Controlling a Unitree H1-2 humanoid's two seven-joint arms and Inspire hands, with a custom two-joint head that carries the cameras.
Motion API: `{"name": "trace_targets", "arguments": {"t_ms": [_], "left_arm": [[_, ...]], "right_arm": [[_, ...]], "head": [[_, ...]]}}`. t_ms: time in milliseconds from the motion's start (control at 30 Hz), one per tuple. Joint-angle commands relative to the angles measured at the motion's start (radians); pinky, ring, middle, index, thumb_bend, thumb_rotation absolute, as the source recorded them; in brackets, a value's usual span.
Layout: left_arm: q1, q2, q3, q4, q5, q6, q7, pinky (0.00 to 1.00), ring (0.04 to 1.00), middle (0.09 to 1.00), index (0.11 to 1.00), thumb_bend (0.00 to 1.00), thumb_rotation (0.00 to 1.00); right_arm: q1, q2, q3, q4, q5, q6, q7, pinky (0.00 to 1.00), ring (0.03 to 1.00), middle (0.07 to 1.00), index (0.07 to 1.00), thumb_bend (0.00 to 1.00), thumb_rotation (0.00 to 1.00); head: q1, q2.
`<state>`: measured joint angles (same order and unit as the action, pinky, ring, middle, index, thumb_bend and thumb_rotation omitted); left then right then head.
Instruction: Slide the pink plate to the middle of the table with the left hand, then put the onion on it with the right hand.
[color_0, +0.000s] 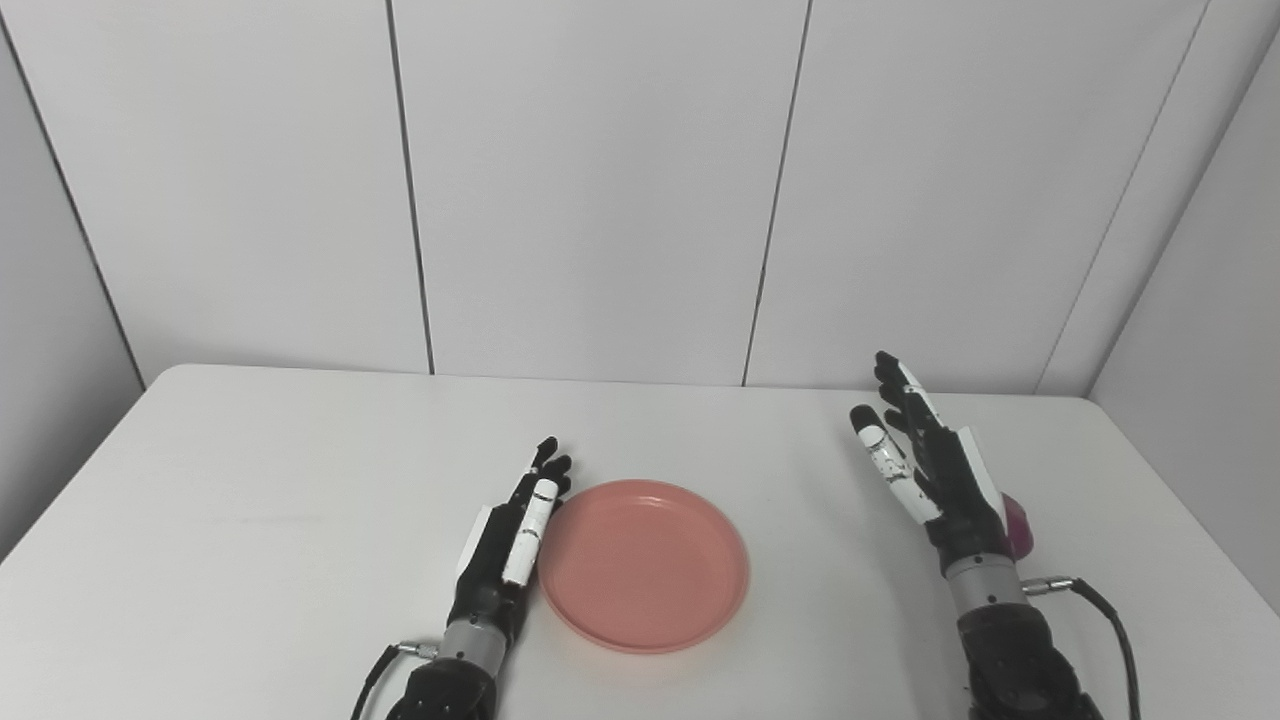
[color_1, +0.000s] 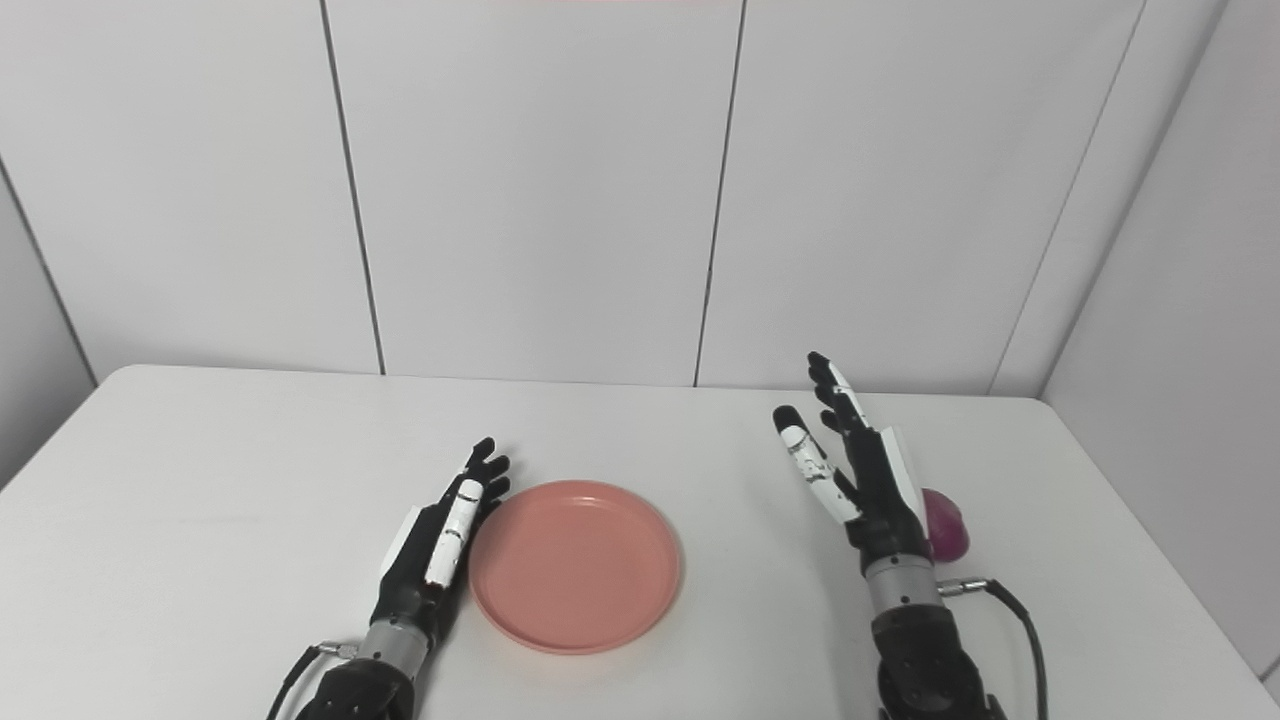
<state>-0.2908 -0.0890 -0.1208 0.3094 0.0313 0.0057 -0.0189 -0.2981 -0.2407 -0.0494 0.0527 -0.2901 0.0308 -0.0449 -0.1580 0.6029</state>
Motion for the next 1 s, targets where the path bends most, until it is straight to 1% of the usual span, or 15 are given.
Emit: {"name": "trace_targets", "arguments": {"t_ms": [0,133,233,267,333,467,500,633,700,800,833,967], "left_arm": [[-0.036,0.002,-0.001,0.008,0.012,0.006,-0.004,0.94,0.944,0.952,0.953,0.52,1.0],[-0.038,0.006,0.001,0.012,0.016,-0.003,0.001,0.93,0.941,0.948,0.948,0.52,1.0],[-0.036,0.007,0.008,0.01,0.006,-0.003,-0.003,0.94,0.942,0.95,0.948,0.51,1.0],[-0.035,0.007,0.01,0.008,0.004,-0.001,-0.004,0.94,0.943,0.95,0.949,0.51,1.0],[-0.035,0.009,0.012,0.006,0.004,-0.001,-0.007,0.94,0.945,0.95,0.952,0.51,1.0],[-0.035,0.011,0.016,0.013,0.004,-0.01,-0.008,0.94,0.945,0.951,0.953,0.52,1.0],[-0.035,0.011,0.016,0.013,0.005,-0.012,-0.007,0.94,0.941,0.948,0.949,0.51,1.0],[-0.036,0.013,0.02,0.021,0.004,-0.024,-0.006,0.94,0.94,0.946,0.946,0.49,1.0],[-0.036,0.014,0.023,0.017,-0.006,-0.012,-0.016,0.94,0.946,0.95,0.952,0.5,1.0],[-0.036,0.014,0.025,0.018,-0.005,-0.012,-0.02,0.95,0.951,0.953,0.96,0.5,1.0],[-0.036,0.014,0.025,0.02,-0.001,-0.018,-0.019,0.95,0.948,0.952,0.959,0.5,1.0],[-0.036,0.013,0.028,0.02,0.002,-0.025,-0.019,0.95,0.949,0.952,0.955,0.49,1.0]], "right_arm": [[-0.058,-0.033,-0.011,-0.041,-0.029,0.033,-0.012,0.85,0.904,0.923,0.94,0.71,0.71],[-0.071,-0.071,-0.006,-0.039,-0.072,0.063,-0.007,0.85,0.908,0.924,0.927,0.73,0.61],[-0.077,-0.096,0.003,-0.058,-0.143,0.133,-0.007,0.84,0.897,0.913,0.913,0.78,0.57],[-0.079,-0.107,0.006,-0.063,-0.165,0.158,-0.004,0.81,0.883,0.91,0.91,0.8,0.56],[-0.084,-0.125,0.012,-0.071,-0.197,0.199,0.006,0.79,0.874,0.909,0.908,0.82,0.55],[-0.093,-0.16,0.027,-0.079,-0.255,0.253,0.021,0.75,0.862,0.905,0.908,0.85,0.51],[-0.094,-0.167,0.03,-0.081,-0.267,0.263,0.025,0.75,0.871,0.909,0.909,0.87,0.5],[-0.101,-0.197,0.046,-0.1,-0.326,0.357,0.06,0.77,0.887,0.913,0.913,0.91,0.48],[-0.102,-0.216,0.056,-0.11,-0.352,0.385,0.079,0.77,0.886,0.908,0.911,0.91,0.47],[-0.101,-0.238,0.064,-0.115,-0.373,0.417,0.106,0.78,0.883,0.905,0.91,0.92,0.45],[-0.101,-0.243,0.064,-0.116,-0.381,0.427,0.119,0.8,0.888,0.906,0.911,0.92,0.44],[-0.1,-0.245,0.038,-0.121,-0.44,0.439,0.194,0.85,0.903,0.908,0.913,0.95,0.4]], "head": [[-0.008,0.001],[-0.027,0.002],[-0.036,0.003],[-0.036,0.003],[-0.037,0.002],[-0.05,-0.003],[-0.05,-0.003],[-0.051,-0.002],[-0.051,-0.003],[-0.051,-0.003],[-0.053,-0.003],[-0.056,-0.002]]}}
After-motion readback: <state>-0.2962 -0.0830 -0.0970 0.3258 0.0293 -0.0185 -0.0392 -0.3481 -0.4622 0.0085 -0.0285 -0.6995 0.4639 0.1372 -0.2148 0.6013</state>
